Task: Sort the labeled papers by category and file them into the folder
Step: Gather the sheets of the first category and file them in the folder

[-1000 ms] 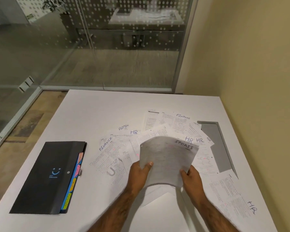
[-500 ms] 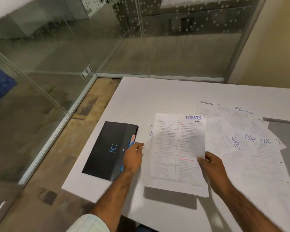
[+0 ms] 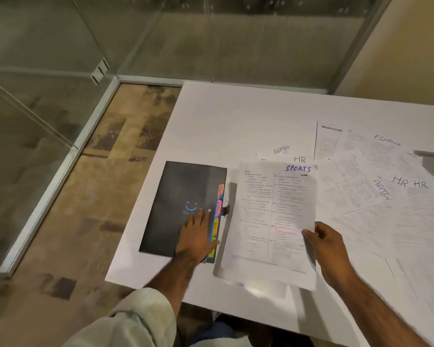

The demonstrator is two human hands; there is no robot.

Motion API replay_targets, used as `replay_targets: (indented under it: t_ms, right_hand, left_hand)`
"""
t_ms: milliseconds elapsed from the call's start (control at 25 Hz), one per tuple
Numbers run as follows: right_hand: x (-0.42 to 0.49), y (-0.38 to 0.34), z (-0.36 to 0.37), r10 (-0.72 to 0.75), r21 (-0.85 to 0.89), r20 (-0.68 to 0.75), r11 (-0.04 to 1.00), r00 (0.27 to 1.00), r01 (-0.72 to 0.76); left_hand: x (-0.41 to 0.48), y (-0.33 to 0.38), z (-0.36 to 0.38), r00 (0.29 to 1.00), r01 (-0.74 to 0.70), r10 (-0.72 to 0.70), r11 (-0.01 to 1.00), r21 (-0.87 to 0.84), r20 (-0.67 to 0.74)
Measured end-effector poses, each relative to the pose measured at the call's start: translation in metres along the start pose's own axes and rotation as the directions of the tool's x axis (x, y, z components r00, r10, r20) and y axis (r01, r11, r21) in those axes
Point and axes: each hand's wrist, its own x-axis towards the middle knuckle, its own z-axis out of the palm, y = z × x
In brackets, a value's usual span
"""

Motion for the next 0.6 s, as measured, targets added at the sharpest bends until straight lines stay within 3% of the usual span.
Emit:
replay_targets:
  t_ms: [600]
  right_hand:
    - [-0.039, 0.013, 0.025, 0.03, 0.042, -0.113, 0.999, 0.993, -0.026]
  left_hand:
    - [0.013, 0.001, 0.011, 0.988, -0.026, 0.041, 0.995, 0.101, -0.149]
